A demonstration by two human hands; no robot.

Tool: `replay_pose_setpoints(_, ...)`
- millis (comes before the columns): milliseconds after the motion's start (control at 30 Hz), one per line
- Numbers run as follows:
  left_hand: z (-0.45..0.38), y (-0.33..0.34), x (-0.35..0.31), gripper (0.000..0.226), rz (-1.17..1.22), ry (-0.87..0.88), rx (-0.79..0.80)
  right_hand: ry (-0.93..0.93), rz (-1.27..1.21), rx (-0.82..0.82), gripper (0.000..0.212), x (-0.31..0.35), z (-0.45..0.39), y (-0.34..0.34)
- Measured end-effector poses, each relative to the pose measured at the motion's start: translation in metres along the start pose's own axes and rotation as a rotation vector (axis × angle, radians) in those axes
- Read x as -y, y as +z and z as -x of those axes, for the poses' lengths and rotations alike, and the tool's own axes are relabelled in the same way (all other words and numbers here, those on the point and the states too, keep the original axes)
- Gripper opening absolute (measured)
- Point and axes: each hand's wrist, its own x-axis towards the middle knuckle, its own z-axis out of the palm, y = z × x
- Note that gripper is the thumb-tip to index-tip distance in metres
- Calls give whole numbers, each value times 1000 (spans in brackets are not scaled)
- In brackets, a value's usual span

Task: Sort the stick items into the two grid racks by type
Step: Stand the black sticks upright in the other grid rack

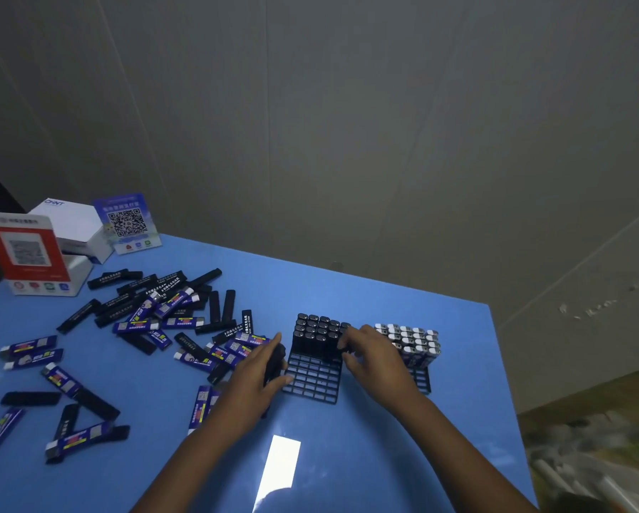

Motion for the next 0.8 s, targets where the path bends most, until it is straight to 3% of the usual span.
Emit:
replay_pose_setpoints(233,-6,5,0,76,-4,-16,-11,-51,60,-12,22,-1,-10,2)
replay_pose_setpoints(800,-6,2,2,77,18,-16,-3,-110,274,-96,12,1,-23,16)
